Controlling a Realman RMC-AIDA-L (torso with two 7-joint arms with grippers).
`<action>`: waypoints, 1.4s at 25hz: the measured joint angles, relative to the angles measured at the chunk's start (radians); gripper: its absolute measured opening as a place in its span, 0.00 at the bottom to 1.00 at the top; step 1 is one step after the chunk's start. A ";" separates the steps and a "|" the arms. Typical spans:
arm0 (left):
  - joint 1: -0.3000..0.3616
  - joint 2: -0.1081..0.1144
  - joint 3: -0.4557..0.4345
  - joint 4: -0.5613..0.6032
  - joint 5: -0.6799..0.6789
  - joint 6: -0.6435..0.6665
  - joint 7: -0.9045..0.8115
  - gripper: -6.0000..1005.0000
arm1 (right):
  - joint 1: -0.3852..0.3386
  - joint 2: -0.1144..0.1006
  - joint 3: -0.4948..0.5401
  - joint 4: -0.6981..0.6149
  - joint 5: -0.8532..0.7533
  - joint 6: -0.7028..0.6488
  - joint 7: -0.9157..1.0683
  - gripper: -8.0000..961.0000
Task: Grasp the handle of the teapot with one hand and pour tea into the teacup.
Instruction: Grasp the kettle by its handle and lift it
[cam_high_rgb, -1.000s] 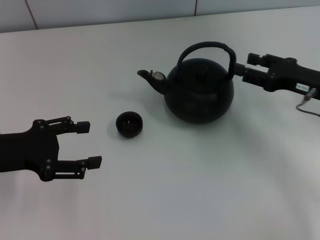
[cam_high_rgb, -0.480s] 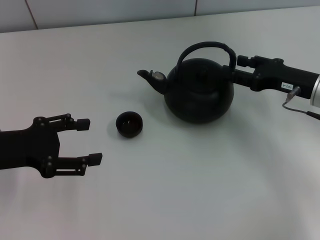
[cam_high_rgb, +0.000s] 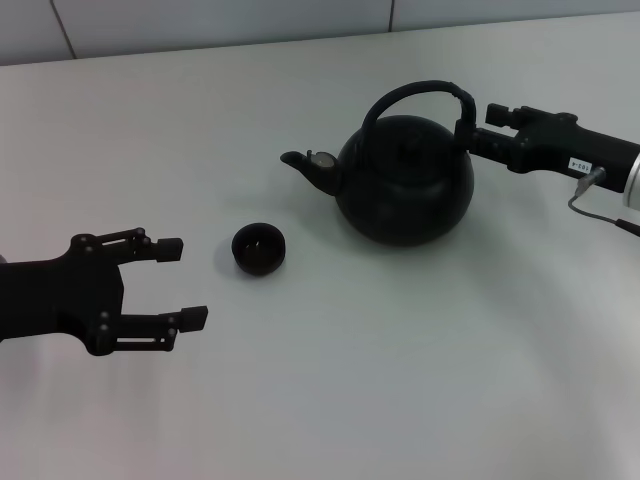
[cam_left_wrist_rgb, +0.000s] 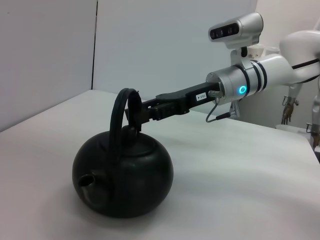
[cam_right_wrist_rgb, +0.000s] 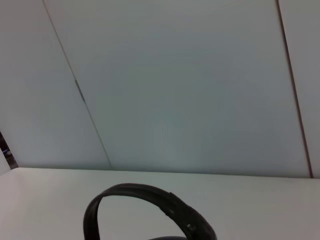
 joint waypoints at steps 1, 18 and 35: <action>-0.001 -0.001 0.001 0.000 0.000 0.000 0.000 0.86 | 0.003 0.000 0.001 0.005 0.000 0.003 0.000 0.66; -0.011 -0.002 -0.001 0.000 0.000 -0.005 -0.001 0.86 | 0.025 -0.002 -0.002 0.017 0.002 0.025 -0.004 0.64; -0.014 0.004 -0.001 -0.002 0.000 -0.028 -0.002 0.86 | 0.041 -0.002 -0.034 0.045 0.036 0.026 -0.094 0.29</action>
